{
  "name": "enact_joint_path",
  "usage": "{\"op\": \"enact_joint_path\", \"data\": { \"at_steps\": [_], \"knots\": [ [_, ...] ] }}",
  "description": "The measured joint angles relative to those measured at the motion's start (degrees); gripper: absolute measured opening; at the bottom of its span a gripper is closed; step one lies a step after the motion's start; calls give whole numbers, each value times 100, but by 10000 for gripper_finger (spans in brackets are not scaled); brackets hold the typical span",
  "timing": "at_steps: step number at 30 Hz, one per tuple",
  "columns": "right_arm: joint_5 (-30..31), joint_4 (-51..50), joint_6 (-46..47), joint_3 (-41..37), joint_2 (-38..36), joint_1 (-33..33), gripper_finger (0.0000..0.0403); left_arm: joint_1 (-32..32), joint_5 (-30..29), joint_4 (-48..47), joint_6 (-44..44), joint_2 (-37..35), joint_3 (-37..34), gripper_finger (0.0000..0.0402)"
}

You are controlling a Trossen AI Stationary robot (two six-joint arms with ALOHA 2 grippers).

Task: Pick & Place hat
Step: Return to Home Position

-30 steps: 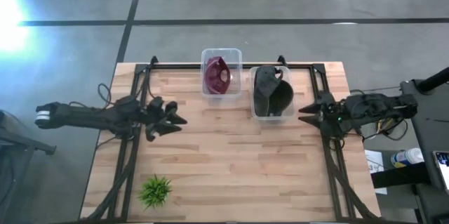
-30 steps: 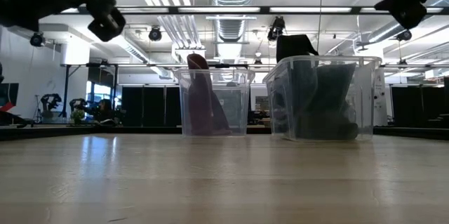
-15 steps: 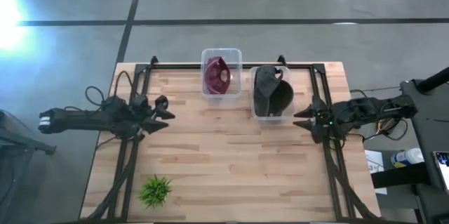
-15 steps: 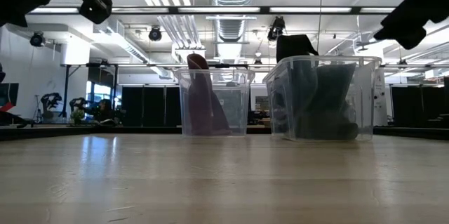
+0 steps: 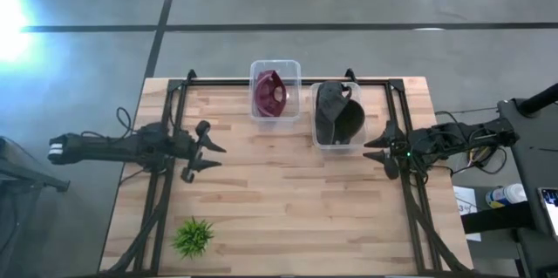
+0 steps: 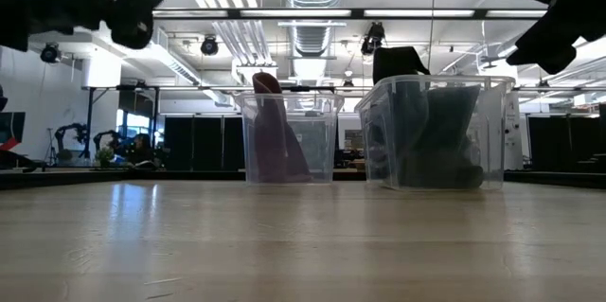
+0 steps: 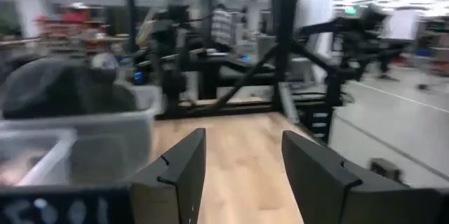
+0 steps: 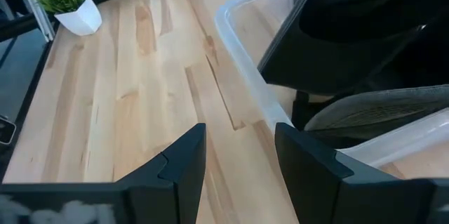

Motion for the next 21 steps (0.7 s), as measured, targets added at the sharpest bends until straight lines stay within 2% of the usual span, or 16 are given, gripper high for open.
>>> {"op": "enact_joint_path", "data": {
  "at_steps": [4,10,15,21],
  "knots": [
    [-2,0,0,0,0,0,166,0,-385,46,-138,-608,-353,181],
    [0,-1,1,0,1,0,166,11,-423,248,-152,-1379,-877,181],
    [0,-2,0,0,1,0,166,11,-428,-232,-144,-1622,-884,181],
    [0,-1,1,0,1,0,166,17,-493,-1414,-142,-1982,-887,181]
  ]
}}
